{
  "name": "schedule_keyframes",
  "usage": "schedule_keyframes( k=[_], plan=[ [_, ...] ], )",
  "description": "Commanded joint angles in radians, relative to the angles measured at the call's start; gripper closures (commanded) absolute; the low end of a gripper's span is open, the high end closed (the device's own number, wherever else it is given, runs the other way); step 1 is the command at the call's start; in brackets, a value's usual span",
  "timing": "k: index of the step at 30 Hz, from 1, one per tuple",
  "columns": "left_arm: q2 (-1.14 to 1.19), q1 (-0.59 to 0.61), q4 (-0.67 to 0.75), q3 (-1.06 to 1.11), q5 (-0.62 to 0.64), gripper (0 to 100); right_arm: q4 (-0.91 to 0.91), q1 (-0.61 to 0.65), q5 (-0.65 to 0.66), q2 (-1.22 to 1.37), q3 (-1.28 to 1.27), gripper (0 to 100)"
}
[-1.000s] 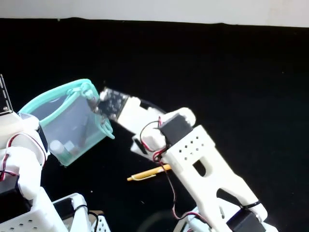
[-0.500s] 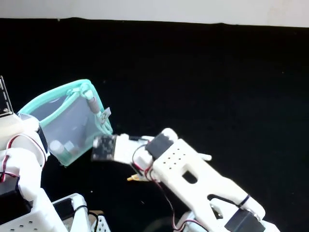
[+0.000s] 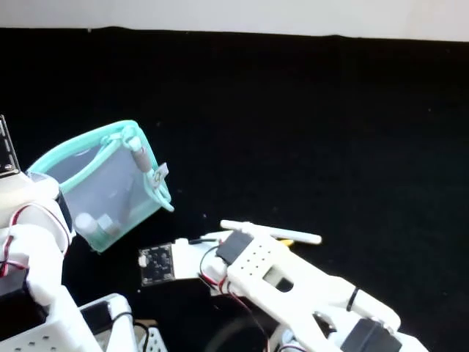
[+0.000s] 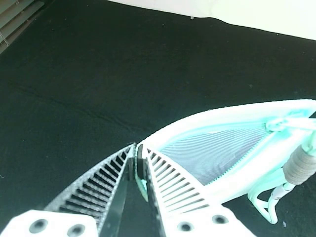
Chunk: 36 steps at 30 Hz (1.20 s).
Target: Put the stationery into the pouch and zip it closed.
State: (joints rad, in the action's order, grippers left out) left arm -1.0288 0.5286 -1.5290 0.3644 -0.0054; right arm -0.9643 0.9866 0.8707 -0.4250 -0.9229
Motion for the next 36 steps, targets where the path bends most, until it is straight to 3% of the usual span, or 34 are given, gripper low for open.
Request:
schedule_keyframes(
  k=[1, 11, 20, 25, 29, 36],
  plan=[
    [0.007, 0.010, 0.005, 0.016, -0.008, 99, 0.059, 0.008, 0.015, -0.015, -0.013, 79.6],
    [0.007, 0.010, 0.005, 0.015, -0.008, 99, 0.194, 0.005, 0.069, -0.005, -0.105, 79.6],
    [0.007, 0.010, 0.003, 0.015, -0.008, 99, 0.283, 0.004, 0.069, 0.205, -0.068, 80.0],
    [0.007, 0.010, 0.003, 0.018, -0.008, 99, 0.286, 0.004, 0.061, 0.220, -0.048, 99.8],
    [0.007, 0.010, 0.003, 0.018, -0.008, 99, 0.285, 0.002, 0.058, 0.220, -0.048, 99.2],
    [0.007, 0.010, 0.003, 0.019, -0.008, 99, 0.282, -0.065, -0.058, 0.219, 0.027, 99.1]
  ],
)
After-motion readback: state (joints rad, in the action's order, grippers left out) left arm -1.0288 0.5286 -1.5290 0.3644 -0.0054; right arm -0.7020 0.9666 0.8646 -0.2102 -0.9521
